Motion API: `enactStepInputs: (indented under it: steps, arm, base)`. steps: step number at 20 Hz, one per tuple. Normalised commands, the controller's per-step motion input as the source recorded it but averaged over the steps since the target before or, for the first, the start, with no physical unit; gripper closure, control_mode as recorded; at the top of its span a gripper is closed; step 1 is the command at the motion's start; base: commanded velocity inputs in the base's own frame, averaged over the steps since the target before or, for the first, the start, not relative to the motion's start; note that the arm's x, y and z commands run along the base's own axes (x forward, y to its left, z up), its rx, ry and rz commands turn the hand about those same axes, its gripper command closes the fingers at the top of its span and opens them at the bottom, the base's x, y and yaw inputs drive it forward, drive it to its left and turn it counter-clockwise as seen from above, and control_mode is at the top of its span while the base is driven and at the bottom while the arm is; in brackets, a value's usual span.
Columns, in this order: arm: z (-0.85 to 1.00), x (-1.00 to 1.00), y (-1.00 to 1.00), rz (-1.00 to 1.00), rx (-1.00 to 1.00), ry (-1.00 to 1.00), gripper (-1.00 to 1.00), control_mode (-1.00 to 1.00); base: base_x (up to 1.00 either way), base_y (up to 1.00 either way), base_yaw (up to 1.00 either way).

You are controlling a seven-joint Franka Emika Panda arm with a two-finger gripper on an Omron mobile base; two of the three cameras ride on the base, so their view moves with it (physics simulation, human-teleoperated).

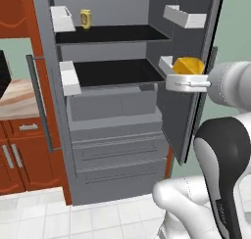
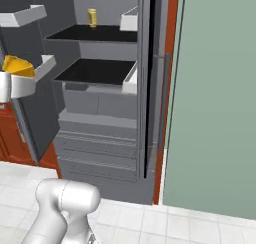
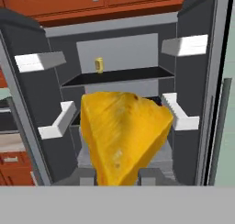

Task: Pick the cheese from the fridge and the cheese grater from the cabinet and place them next to the salad bowl.

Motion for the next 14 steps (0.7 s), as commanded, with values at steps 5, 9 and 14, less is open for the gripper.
enactStepInputs:
  steps: [5, 9, 14]
  arm:
    - [0.0, 0.0, 0.0, 0.0, 0.0, 0.0, 1.0, 1.0]
    - [0.0, 0.0, 0.0, 0.0, 0.0, 0.0, 1.0, 1.0]
    - [0.0, 0.0, 0.0, 0.0, 0.0, 0.0, 1.0, 1.0]
  base:
    - [-0.96, 0.0, 0.0]
    - [-0.94, 0.0, 0.0]
    - [-0.65, 0.31, 0.03]
